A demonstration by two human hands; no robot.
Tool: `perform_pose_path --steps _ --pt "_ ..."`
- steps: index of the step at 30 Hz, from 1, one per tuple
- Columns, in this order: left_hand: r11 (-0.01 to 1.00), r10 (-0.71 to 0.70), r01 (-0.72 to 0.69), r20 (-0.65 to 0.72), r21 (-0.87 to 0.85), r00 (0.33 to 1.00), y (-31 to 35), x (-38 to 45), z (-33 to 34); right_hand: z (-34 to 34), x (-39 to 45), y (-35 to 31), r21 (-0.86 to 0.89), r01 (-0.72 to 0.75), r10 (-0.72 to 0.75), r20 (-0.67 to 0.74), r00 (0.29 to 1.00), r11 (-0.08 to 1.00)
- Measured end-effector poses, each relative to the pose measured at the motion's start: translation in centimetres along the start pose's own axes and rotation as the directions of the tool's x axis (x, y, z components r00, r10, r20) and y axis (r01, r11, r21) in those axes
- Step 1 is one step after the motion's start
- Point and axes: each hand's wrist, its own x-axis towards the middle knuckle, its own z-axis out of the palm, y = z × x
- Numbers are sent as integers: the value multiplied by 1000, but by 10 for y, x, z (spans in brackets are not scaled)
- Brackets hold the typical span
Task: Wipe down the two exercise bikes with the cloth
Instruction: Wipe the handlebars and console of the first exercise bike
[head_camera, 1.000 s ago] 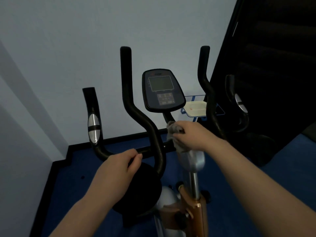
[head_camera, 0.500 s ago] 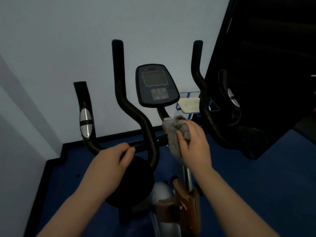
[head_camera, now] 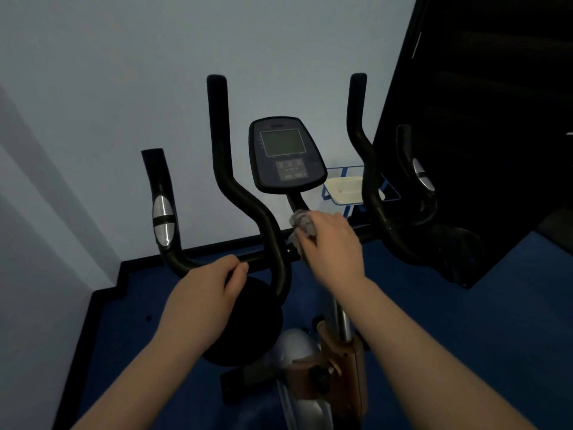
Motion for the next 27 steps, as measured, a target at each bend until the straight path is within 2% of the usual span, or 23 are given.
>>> perform_pose_path --steps 3,7,11,13,15,17,20,22,24,27 --pt "1000 -11 11 9 -7 1000 0 -1 0 -14 -31 -9 99 78 -85 66 994 992" --pt "1000 -7 6 4 26 1000 0 0 1 -23 -16 -16 100 50 -67 173 983 994" --pt "999 -12 12 2 41 1000 0 1 -1 1 -14 -32 213 -78 66 59 996 974" --pt "999 -11 11 5 44 1000 0 1 -1 9 -42 -39 230 -43 65 -89 994 972" --pt "998 -5 5 7 61 1000 1 -1 0 12 -60 -35 241 11 27 -152 988 970" --pt "998 -1 0 5 70 1000 1 -1 1 13 -44 -30 224 10 18 -120 993 975" --pt "999 -3 4 -8 43 1000 -1 1 1 16 -6 -31 213 -108 105 27 994 971" --pt "1000 -8 8 -30 17 1000 -1 0 1 17 -10 -33 219 -120 127 -18 992 968" --pt "1000 -21 20 -53 -20 998 -1 -2 0 15 -37 -34 203 -37 60 -107 992 978" --pt "999 -27 25 -64 -40 998 -2 -4 3 15 -60 -28 271 23 17 -145 989 962"
